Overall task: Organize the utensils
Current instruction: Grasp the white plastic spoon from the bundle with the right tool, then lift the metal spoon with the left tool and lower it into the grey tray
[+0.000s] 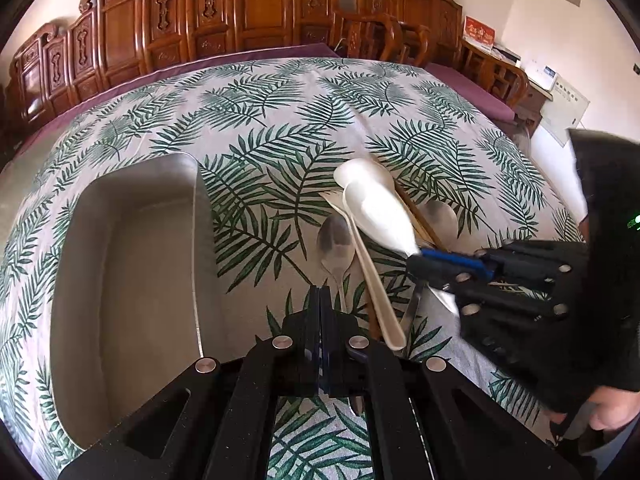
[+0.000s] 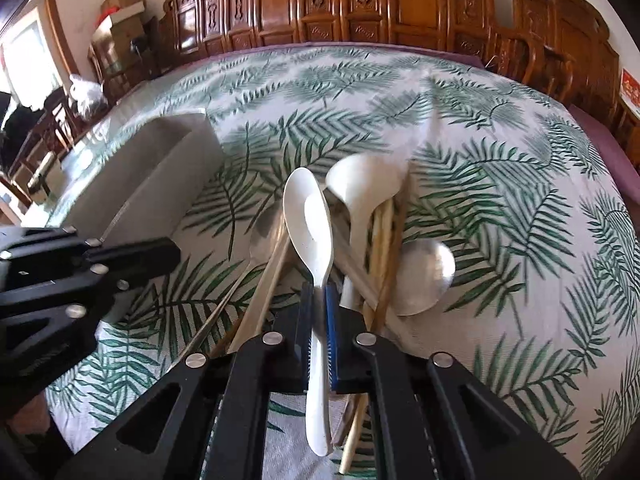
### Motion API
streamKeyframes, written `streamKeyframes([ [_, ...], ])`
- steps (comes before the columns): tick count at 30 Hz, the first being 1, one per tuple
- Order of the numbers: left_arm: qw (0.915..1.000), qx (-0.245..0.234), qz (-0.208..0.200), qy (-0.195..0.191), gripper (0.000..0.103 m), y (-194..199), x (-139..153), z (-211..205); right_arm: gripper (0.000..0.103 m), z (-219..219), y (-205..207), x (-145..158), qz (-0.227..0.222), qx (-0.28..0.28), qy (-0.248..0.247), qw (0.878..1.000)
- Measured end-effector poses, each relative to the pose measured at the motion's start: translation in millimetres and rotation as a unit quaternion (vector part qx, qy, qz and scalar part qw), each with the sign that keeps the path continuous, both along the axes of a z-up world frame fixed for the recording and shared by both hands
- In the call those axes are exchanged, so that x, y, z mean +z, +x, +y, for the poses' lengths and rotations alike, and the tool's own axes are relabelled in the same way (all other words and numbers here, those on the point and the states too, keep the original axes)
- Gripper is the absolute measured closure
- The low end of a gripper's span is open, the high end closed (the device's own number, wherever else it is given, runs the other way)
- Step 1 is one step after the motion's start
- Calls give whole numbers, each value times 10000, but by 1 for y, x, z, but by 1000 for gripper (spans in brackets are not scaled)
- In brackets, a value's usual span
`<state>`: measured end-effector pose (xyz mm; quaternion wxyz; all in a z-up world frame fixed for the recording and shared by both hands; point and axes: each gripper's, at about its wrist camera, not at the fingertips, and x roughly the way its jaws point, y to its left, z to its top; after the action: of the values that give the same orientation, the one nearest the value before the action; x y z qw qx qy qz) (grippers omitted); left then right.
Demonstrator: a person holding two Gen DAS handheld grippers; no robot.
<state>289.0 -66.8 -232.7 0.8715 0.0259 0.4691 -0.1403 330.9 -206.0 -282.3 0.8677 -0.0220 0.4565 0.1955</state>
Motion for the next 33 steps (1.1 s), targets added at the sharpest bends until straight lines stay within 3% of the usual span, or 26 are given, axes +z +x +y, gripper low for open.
streamKeyframes([
  [6,10000,-75,57,21,103,5,-5,-11,96,-24,-2,14,-145,-240,209,9994],
  [10,9998,-51,147,128,81,16,-10,-18,96,-36,0,17,-177,-344,283,9988],
  [21,9957,-180,423,805,80,34,-30,-42,96,-51,-5,30,-325,-371,516,9974],
  [30,9963,-62,521,679,79,53,-31,-49,96,-60,-7,35,-355,-393,637,9966],
  [33,9961,-6,519,710,68,56,-31,-49,96,-62,-8,36,-354,-409,654,9964],
])
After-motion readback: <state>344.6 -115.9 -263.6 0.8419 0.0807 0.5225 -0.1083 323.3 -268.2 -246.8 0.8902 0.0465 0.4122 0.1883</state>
